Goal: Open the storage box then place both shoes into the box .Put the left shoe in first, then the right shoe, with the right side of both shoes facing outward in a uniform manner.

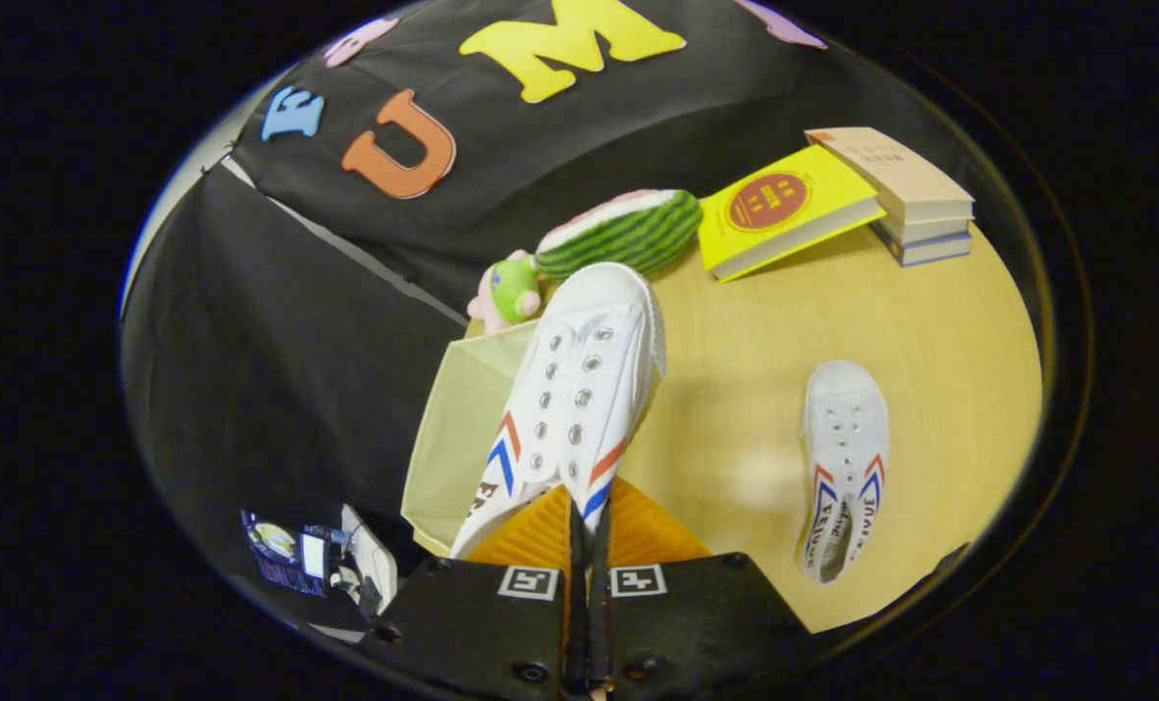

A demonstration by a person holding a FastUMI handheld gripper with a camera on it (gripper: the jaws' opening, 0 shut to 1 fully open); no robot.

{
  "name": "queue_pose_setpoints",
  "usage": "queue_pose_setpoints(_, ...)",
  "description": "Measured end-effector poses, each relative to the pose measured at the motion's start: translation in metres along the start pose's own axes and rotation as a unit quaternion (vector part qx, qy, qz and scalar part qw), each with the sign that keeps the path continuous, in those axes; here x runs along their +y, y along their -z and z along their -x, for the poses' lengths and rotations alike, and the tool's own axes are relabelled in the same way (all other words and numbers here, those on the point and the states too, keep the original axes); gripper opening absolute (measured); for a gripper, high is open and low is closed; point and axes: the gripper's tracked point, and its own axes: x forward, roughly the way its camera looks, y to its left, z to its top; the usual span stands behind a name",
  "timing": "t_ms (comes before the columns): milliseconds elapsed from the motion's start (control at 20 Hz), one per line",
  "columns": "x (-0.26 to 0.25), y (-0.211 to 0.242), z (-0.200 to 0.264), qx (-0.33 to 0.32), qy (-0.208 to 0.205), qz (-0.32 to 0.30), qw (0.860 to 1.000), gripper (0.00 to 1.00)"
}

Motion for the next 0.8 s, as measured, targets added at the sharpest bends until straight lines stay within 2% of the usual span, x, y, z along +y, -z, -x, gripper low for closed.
queue_pose_setpoints(200, -0.001, 0.018, -0.020, -0.004, 0.007, 0.000, 1.000, 0.06)
queue_pose_setpoints(350, 0.013, 0.020, -0.036, 0.018, 0.000, -0.009, 1.000, 0.06)
queue_pose_setpoints(550, 0.020, 0.024, -0.062, 0.016, 0.008, 0.000, 1.000, 0.06)
queue_pose_setpoints(800, 0.036, 0.038, -0.097, 0.014, 0.003, -0.018, 1.000, 0.06)
